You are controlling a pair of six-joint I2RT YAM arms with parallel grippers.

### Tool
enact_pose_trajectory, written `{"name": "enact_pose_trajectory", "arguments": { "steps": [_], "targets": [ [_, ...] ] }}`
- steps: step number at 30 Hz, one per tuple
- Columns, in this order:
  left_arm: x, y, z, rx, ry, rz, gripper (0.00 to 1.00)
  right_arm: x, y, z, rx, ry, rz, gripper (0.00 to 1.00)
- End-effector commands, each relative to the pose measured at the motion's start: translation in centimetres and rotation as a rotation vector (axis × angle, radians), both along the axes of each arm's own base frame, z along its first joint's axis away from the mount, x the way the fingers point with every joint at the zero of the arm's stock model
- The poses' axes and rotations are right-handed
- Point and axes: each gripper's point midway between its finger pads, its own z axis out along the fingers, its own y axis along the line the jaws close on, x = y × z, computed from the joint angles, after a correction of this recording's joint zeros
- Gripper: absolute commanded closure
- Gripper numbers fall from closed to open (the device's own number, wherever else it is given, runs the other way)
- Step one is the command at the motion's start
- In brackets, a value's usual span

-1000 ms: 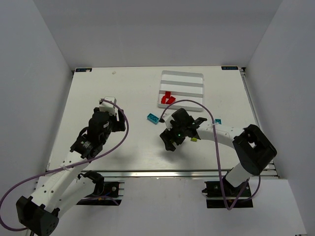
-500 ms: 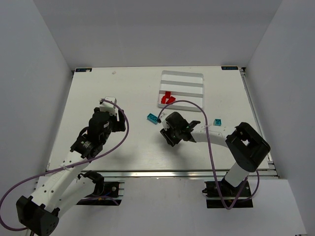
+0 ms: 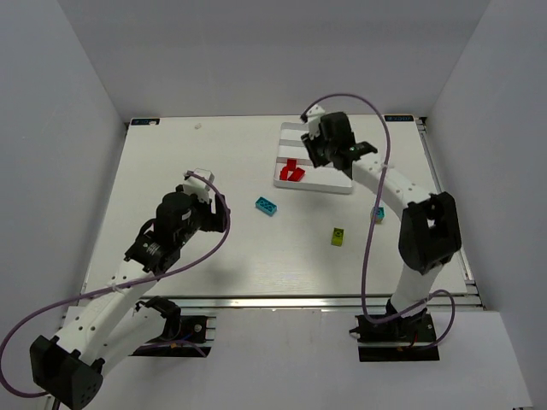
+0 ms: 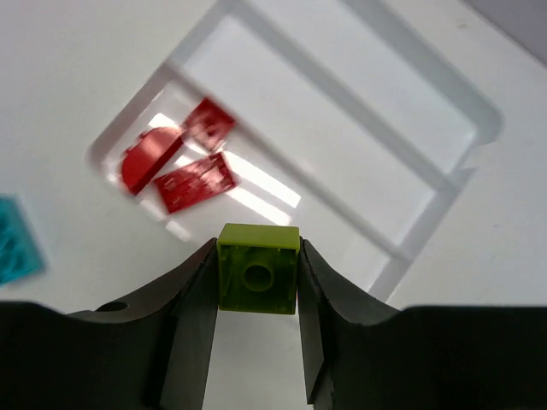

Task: Sort the legos into containers by color

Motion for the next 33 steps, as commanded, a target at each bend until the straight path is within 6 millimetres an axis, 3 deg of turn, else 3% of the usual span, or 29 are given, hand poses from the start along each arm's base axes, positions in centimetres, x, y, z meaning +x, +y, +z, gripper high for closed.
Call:
{"name": "enact_pose_trajectory", "arguments": {
  "steps": [1,2,3,4,7,12,17,20,24,27,29,32,33],
  "targets": [
    [-0.2,-1.0,0.3,-0.017,-0.007,-0.062,0.17,3.8,-1.9,-1.9,-0.008,0.044,-0.089,1.00],
    [-0.2,-1.1,0.3,-0.016,-0.010,-0.068,0.17,4.9,-2.4,-1.8,0.009,0.042,-0.117,1.00],
    [-0.2,-1.1,0.3,-0.017,-0.008,-0.072,0.17,6.7,-2.8,-0.3,0.038,0.011,-0.147,1.00],
    [-0.3,-1.3,0.3,-0.020,-0.008,-0.082,0.17,7.8,-3.2,-1.6,0.057,0.039,-0.184,1.00],
    [-0.4,-1.6,0.2,-0.024,-0.008,-0.103,0.17,10.9,-3.7,-1.7,0.117,0.036,-0.246,1.00],
    [-0.3,-1.7,0.1,-0.016,-0.008,-0.107,0.17,13.5,-4.8,-2.7,0.170,0.043,-0.290,1.00],
    [-0.9,-3.0,0.0,-0.037,0.002,-0.188,0.16,13.2,-5.2,-5.2,0.176,0.116,-0.291,0.87],
    [-1.4,-4.3,-0.1,-0.062,0.009,-0.265,0.15,12.2,-4.9,-6.5,0.208,0.171,-0.280,0.63],
    [-1.7,-6.1,0.3,-0.134,0.011,-0.340,0.14,11.8,-4.9,-7.5,0.209,0.212,-0.275,0.44],
    [-2.5,-8.6,0.9,-0.232,0.030,-0.432,0.14,12.0,-5.1,-7.0,0.222,0.212,-0.274,0.39],
    [-2.5,-9.8,0.0,-0.292,0.117,-0.447,0.15,12.2,-5.3,-6.5,0.225,0.201,-0.280,0.36],
    [-2.8,-11.9,-0.6,-0.361,0.192,-0.471,0.17,12.2,-5.8,-5.9,0.230,0.203,-0.288,0.36],
    [-2.8,-12.8,0.1,-0.382,0.178,-0.484,0.17,12.0,-6.3,-4.7,0.240,0.194,-0.292,0.40]
  ]
}}
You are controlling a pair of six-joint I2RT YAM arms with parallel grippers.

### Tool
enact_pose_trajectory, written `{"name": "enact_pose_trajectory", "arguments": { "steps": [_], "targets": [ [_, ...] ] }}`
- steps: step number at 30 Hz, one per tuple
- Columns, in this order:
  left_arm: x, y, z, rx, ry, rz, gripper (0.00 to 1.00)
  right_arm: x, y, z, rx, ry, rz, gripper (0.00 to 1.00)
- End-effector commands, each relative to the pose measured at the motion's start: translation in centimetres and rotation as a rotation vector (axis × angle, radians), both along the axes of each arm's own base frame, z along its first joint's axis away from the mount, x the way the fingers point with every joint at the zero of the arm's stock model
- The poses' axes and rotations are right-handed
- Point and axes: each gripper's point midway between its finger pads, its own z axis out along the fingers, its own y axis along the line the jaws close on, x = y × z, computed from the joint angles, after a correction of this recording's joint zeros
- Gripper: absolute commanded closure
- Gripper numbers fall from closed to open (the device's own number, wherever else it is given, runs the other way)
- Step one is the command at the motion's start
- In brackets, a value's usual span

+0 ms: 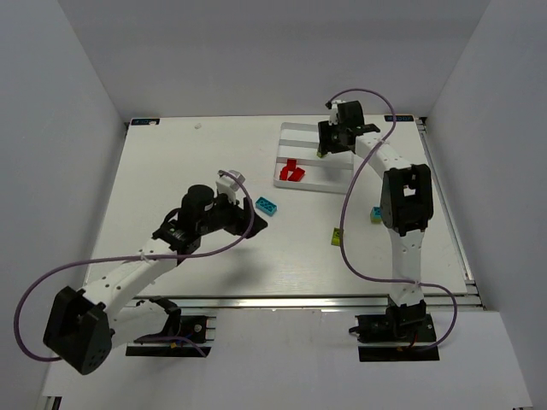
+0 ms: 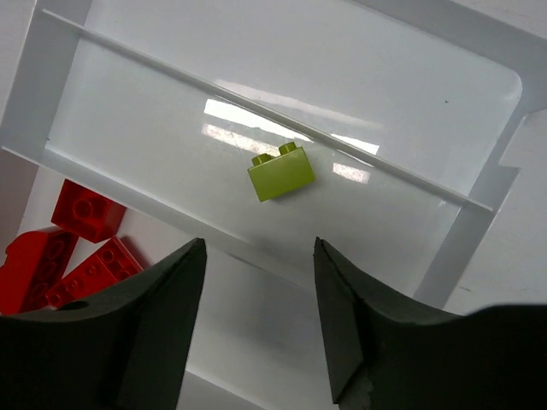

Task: Sort the legos into containers by color

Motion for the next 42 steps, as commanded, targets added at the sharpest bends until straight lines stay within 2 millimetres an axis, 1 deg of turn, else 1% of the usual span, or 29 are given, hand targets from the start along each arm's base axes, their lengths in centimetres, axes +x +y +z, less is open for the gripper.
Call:
{"name": "enact_pose_trajectory", "arguments": {
  "steps": [1,2,3,4,5,6,7,8,9,10,11,12,13,14,15,16,17,18,20,21,22,24,25,30,31,37,39,41,42],
  "targets": [
    [-0.8,-3.4,2.6,-0.148,0.049,-0.057,0.18,-0.2,-1.0,3.0,0.041,-0.017,-0.015,0.44],
    [-0.6,-4.1,1.8,-0.142,0.083,-0.047,0.20,-1.0,-1.0,3.7,0.064,-0.013,-0.005,0.57],
    [-1.3,-5.4,1.7,-0.139,0.104,-0.068,0.21,-2.0,-1.5,7.1,0.093,-0.063,0.004,0.66],
    [-0.7,-6.3,2.3,-0.153,0.123,-0.034,0.23,-3.8,-1.9,6.1,0.105,-0.040,0.012,0.75],
    [-0.5,-7.4,0.5,-0.119,0.181,-0.016,0.29,-5.3,-2.7,10.2,0.150,-0.110,0.017,0.95],
    [-0.4,-8.3,0.0,-0.104,0.203,-0.004,0.33,-6.3,-3.7,10.9,0.170,-0.126,0.017,1.00],
    [-0.5,-10.2,0.5,-0.096,0.221,0.020,0.37,-8.8,-4.1,9.6,0.210,-0.085,0.073,1.00],
    [-0.3,-11.5,-2.1,-0.034,0.274,0.046,0.45,-10.3,-4.3,10.1,0.239,-0.078,0.097,1.00],
    [-0.6,-12.3,-3.2,0.000,0.314,0.070,0.49,-11.6,-6.5,12.6,0.261,-0.123,0.077,1.00],
    [-0.6,-14.5,-2.3,0.009,0.292,0.082,0.50,-13.8,-6.2,11.8,0.305,-0.080,0.121,0.87],
    [-0.5,-15.2,-5.6,0.103,0.328,0.120,0.49,-15.7,-6.6,13.1,0.318,-0.090,0.141,0.64],
    [-0.4,-16.1,-6.3,0.127,0.340,0.156,0.45,-16.9,-6.5,13.2,0.335,-0.080,0.156,0.35],
    [-1.3,-17.4,-7.0,0.170,0.333,0.151,0.40,-17.4,-9.0,13.5,0.362,-0.087,0.110,0.11],
    [0.0,-19.2,-5.3,0.158,0.283,0.191,0.35,-18.7,-9.3,12.7,0.382,-0.056,0.106,0.11],
    [-0.3,-19.3,-8.5,0.262,0.305,0.216,0.30,-19.7,-10.2,13.9,0.393,-0.093,0.094,0.11],
    [-0.2,-19.9,-8.9,0.296,0.290,0.233,0.28,-20.5,-10.4,14.2,0.408,-0.098,0.098,0.11],
    [-0.3,-22.3,-7.2,0.275,0.255,0.226,0.26,-20.8,-12.0,14.5,0.412,-0.118,0.057,0.11],
    [0.0,-21.9,-9.8,0.365,0.243,0.271,0.22,-22.0,-12.1,14.9,0.413,-0.138,0.056,0.11],
    [0.2,-23.2,-10.2,0.416,0.198,0.312,0.20,-23.0,-13.0,15.3,0.418,-0.191,0.044,0.11],
    [0.2,-23.7,-9.3,0.407,0.181,0.313,0.20,-23.3,-13.1,15.3,0.423,-0.199,0.045,0.11],
    [0.6,-23.7,-10.7,0.440,0.175,0.330,0.20,-23.7,-12.9,15.4,0.439,-0.202,0.058,0.11],
    [0.1,-24.5,-10.7,0.458,0.149,0.335,0.20,-23.9,-13.8,15.5,0.452,-0.204,0.034,0.11],
    [0.3,-24.3,-11.8,0.489,0.145,0.347,0.19,-24.1,-13.9,15.6,0.465,-0.204,0.037,0.11],
    [0.4,-23.7,-13.9,0.539,0.125,0.381,0.21,-24.6,-14.6,15.4,0.491,-0.198,0.031,0.11],
    [0.5,-23.7,-14.4,0.547,0.120,0.386,0.24,-24.8,-14.5,15.3,0.499,-0.197,0.036,0.12],
    [1.3,-24.7,-14.6,0.515,0.087,0.387,0.41,-25.5,-14.6,15.5,0.532,-0.206,0.053,0.15],
    [1.4,-25.1,-14.7,0.508,0.083,0.382,0.59,-25.7,-14.5,15.5,0.540,-0.207,0.058,0.16],
    [1.9,-25.2,-14.4,0.492,0.082,0.383,0.70,-25.8,-14.6,15.5,0.542,-0.216,0.062,0.18],
    [1.9,-25.4,-14.0,0.481,0.079,0.375,0.80,-25.8,-14.6,15.3,0.527,-0.225,0.082,0.19]
  ]
}}
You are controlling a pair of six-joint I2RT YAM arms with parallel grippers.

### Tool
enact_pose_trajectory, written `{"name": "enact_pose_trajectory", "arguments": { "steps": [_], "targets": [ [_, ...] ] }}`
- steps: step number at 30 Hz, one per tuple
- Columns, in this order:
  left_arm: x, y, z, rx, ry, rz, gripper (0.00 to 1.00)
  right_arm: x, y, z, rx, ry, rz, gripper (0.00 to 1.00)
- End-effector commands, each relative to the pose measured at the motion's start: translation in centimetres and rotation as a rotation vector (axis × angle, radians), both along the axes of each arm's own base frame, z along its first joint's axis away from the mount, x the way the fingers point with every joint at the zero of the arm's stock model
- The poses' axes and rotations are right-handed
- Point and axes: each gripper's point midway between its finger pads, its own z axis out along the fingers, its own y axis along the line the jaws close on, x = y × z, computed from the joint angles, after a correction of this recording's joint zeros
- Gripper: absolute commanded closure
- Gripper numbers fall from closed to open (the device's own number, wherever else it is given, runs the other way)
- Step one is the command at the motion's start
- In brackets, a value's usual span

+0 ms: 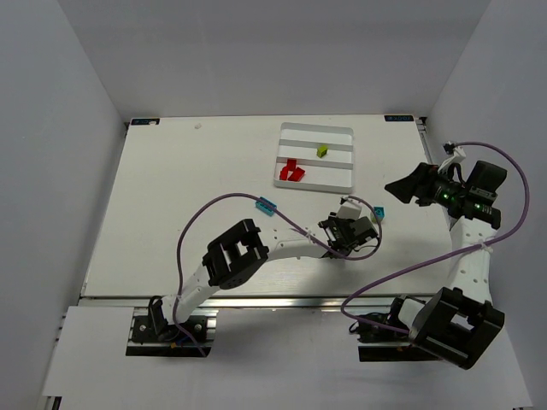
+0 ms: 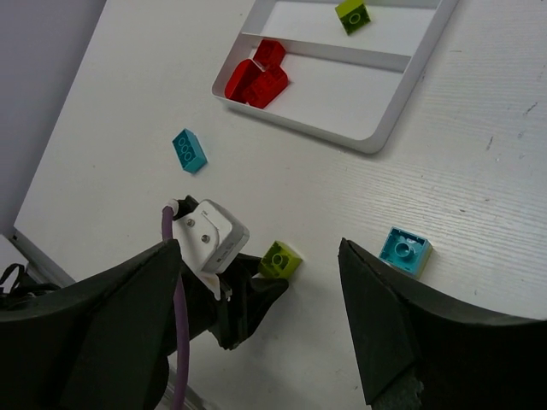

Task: Sort the legos into containers by color

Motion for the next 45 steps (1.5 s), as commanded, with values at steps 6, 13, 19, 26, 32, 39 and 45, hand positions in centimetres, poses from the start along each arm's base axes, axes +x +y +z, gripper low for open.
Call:
{"name": "enact_pose_trajectory", "arguments": {
  "steps": [6,13,19,26,32,39,45],
  "targets": [
    [5.0,0.6,4.7,-0.118,-0.010,-0.057,0.94,-0.9,0.6,0.3,-0.008,-0.071,0.080,0.47],
    [13.1,1.9,11.4,-0.239,-0.044,-0.149,0.99,-0.9,0.7,-0.3,-0.017,-0.078,0.101,1.00],
    [18.9,2.7,15.3,-0.320,-0.051,-0.319,0.91,-1.0,0.9,-0.4,-0.010,-0.080,0.107,1.00],
    [23.0,5.8,15.5,-0.238,-0.205,-0.649,0.83,-1.0,0.8,-0.3,-0.015,-0.091,0.106,1.00],
    [24.4,6.9,13.9,-0.061,-0.367,-0.842,0.87,-1.1,0.9,-0.3,-0.004,-0.089,0.112,1.00],
    [28.6,7.6,13.7,0.020,-0.481,-0.734,0.85,-1.1,0.8,-0.6,0.007,-0.084,0.110,0.99],
    [30.6,8.2,10.6,0.070,-0.458,-0.648,0.81,-1.2,0.7,-0.7,0.016,-0.087,0.111,0.97]
  ]
}}
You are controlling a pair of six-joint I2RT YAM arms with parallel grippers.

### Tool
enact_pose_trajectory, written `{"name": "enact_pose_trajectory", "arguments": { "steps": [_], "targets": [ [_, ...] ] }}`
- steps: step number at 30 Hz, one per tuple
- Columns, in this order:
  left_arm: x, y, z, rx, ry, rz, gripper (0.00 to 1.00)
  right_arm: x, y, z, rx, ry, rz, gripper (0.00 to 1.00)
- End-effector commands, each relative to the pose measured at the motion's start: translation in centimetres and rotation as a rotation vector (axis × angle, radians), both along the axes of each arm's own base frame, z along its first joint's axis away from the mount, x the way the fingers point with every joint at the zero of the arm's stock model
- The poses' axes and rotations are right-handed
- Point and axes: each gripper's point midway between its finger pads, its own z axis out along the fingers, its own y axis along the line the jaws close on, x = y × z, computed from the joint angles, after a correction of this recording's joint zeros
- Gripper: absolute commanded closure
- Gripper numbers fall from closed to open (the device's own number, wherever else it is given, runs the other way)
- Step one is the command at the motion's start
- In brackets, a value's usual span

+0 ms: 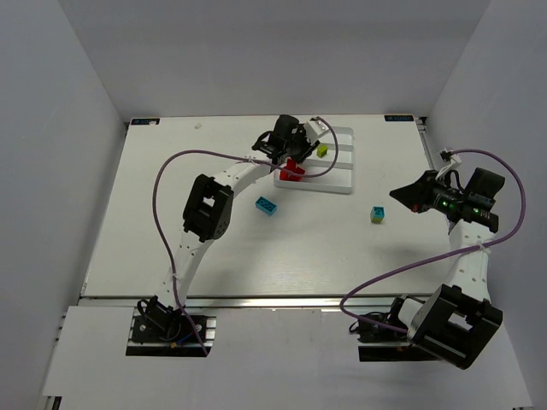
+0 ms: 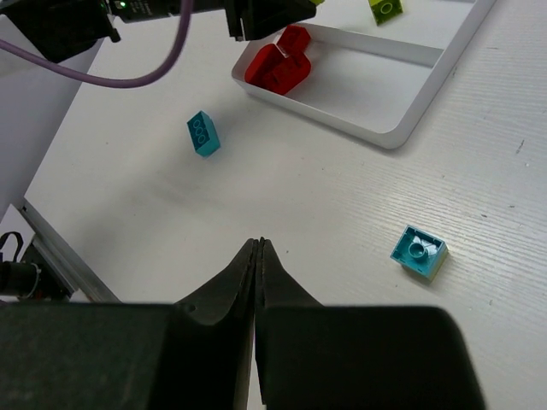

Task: Sort the legos into containers by color

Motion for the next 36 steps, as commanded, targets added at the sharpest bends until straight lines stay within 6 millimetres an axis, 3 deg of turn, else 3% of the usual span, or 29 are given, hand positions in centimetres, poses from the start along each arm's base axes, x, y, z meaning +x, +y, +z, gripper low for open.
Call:
{"name": "enact_pose_trajectory", "arguments": {
  "steps": [1,5,7,8,9,13,16,19,20,21,22,23,24,25,26,27,28,29,30,31,32,33,34,35,36],
  "targets": [
    [2.0,0.7,2.1,-0.005,-0.089,0.068,0.80,0.0,0.0,0.5,0.000,-0.042,0.017,0.97],
    [2.6,1.2,1.1,0.011,-0.098,0.100,0.74,0.1,-0.2,0.3,0.000,-0.042,0.009,0.97],
    [2.6,1.2,0.6,0.015,-0.094,0.105,0.66,0.1,-0.3,0.3,0.003,-0.039,0.008,0.96],
    [2.8,1.4,0.5,0.018,-0.093,0.120,0.58,0.1,-0.3,0.2,0.004,-0.038,0.008,0.96],
    [2.8,1.6,0.4,0.019,-0.091,0.129,0.37,0.2,-0.3,0.1,0.004,-0.036,0.008,0.96],
    [2.7,1.8,1.9,0.002,-0.105,0.145,0.26,0.1,-0.3,0.0,0.009,-0.035,0.010,0.95],
    [2.6,2.0,3.9,-0.015,-0.126,0.153,0.25,-0.2,0.2,0.0,0.015,-0.056,0.049,0.87],
    [2.7,2.2,6.5,-0.069,-0.141,0.195,0.23,-0.9,0.9,0.0,0.013,-0.091,0.106,0.71],
    [2.5,2.4,9.1,-0.130,-0.142,0.229,0.28,-0.9,0.9,-0.2,-0.018,-0.122,0.124,0.62],
    [2.4,3.2,10.2,-0.161,-0.134,0.283,0.38,-0.7,1.1,-0.4,-0.042,-0.129,0.133,0.59],
    [2.1,3.7,11.2,-0.200,-0.117,0.325,0.54,-0.8,1.1,-1.1,-0.069,-0.092,0.122,0.56],
    [0.9,4.3,15.1,-0.330,-0.082,0.389,0.90,0.0,-0.1,-2.3,-0.177,-0.079,0.073,0.51],
    [0.0,5.8,13.6,-0.353,-0.007,0.485,1.00,0.3,0.3,-3.0,-0.230,-0.059,0.075,0.49],
    [-1.2,6.2,14.0,-0.447,0.079,0.545,1.00,0.5,0.0,-3.9,-0.282,-0.034,0.055,0.48],
    [-2.6,6.5,14.2,-0.469,0.120,0.547,1.00,1.2,-1.8,-5.5,-0.400,0.002,-0.028,0.44],
    [-4.9,7.3,18.0,-0.537,0.116,0.514,1.00,1.3,-1.2,-6.4,-0.460,0.014,-0.029,0.43],
    [-7.1,8.2,13.9,-0.510,0.222,0.521,1.00,1.1,-1.8,-8.0,-0.503,0.058,-0.064,0.40],
    [-8.7,8.7,13.5,-0.517,0.252,0.510,0.69,1.5,-3.1,-9.0,-0.590,0.102,-0.131,0.35],
    [-11.0,9.8,17.1,-0.590,0.223,0.483,0.49,1.5,-3.2,-9.6,-0.613,0.131,-0.154,0.33],
    [-13.3,11.4,12.7,-0.549,0.314,0.518,0.35,1.4,-3.6,-10.0,-0.635,0.150,-0.171,0.32],
    [-14.8,12.3,12.2,-0.548,0.324,0.524,0.28,1.4,-4.3,-10.4,-0.668,0.176,-0.203,0.30],
    [-17.3,13.2,14.6,-0.595,0.306,0.477,0.20,1.7,-3.8,-10.3,-0.666,0.172,-0.217,0.27],
    [-18.7,14.1,13.9,-0.589,0.316,0.483,0.17,1.8,-3.8,-10.5,-0.668,0.179,-0.224,0.26],
    [-20.6,15.4,10.6,-0.546,0.357,0.506,0.16,2.0,-4.4,-10.8,-0.689,0.198,-0.258,0.24],
    [-21.9,16.3,9.7,-0.520,0.364,0.515,0.16,2.6,-4.2,-10.6,-0.685,0.190,-0.283,0.24]
  ]
}}
